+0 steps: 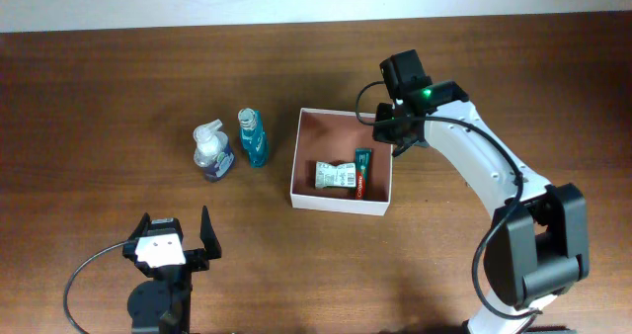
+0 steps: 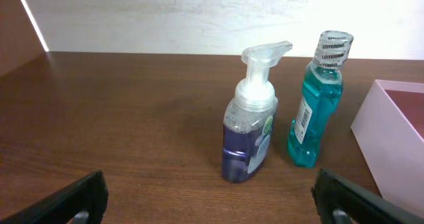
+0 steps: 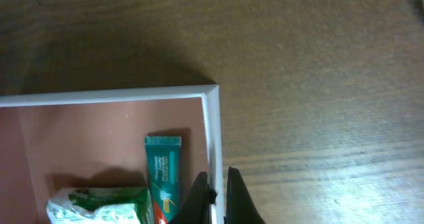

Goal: Pack container
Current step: 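Open the right gripper and lift it up out of the box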

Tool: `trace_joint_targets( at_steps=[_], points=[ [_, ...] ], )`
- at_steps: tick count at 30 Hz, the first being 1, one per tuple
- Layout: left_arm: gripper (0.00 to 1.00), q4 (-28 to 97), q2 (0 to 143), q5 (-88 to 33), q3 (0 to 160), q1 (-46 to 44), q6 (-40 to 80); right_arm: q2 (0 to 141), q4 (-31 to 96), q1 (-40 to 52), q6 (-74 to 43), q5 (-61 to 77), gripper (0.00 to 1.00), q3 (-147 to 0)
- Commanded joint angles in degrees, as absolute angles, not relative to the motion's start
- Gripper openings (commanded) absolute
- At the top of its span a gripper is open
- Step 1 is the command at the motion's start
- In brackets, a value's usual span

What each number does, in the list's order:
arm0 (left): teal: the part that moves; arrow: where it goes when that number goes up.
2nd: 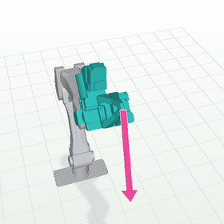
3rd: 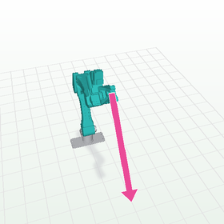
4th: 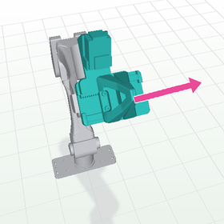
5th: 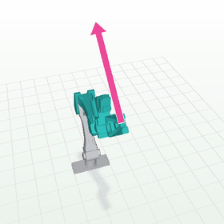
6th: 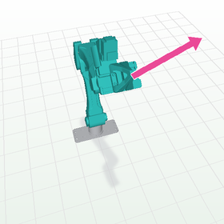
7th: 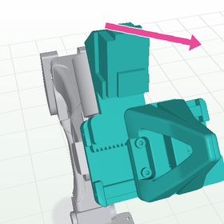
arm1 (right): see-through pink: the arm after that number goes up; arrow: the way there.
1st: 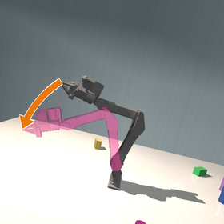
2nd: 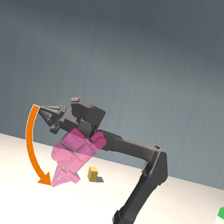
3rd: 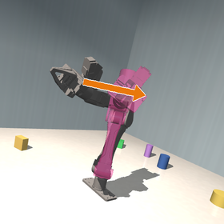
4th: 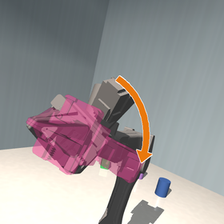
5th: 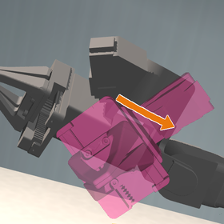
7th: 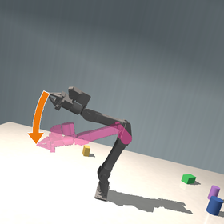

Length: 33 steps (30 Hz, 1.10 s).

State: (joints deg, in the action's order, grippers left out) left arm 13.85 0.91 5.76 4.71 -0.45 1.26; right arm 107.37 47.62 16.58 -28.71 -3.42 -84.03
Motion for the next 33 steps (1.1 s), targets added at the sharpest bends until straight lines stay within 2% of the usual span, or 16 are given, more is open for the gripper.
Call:
trace_joint_targets(
  at_steps=[1, 9, 17, 33],
  points=[
    [0.99, 13.5, 0.62, 4.73, 4.21, -0.14, 0.36, 108.27, 46.04, 15.92, -29.47, -3.22, 0.04, -84.6],
    [0.99, 13.5, 0.62, 4.73, 4.21, -0.14, 0.36, 108.27, 43.16, 14.2, -28.47, -2.52, 0.04, -84.6],
    [0.99, 13.5, 0.62, 4.73, 4.21, -0.14, 0.36, 108.27, 39.16, 14.11, -25.34, 5.23, 0.04, -84.6],
    [0.99, 13.5, 0.62, 4.73, 4.21, -0.14, 0.36, 108.27, 38.35, 14.11, -19.05, 4.03, 0.05, -84.6]
  ],
)
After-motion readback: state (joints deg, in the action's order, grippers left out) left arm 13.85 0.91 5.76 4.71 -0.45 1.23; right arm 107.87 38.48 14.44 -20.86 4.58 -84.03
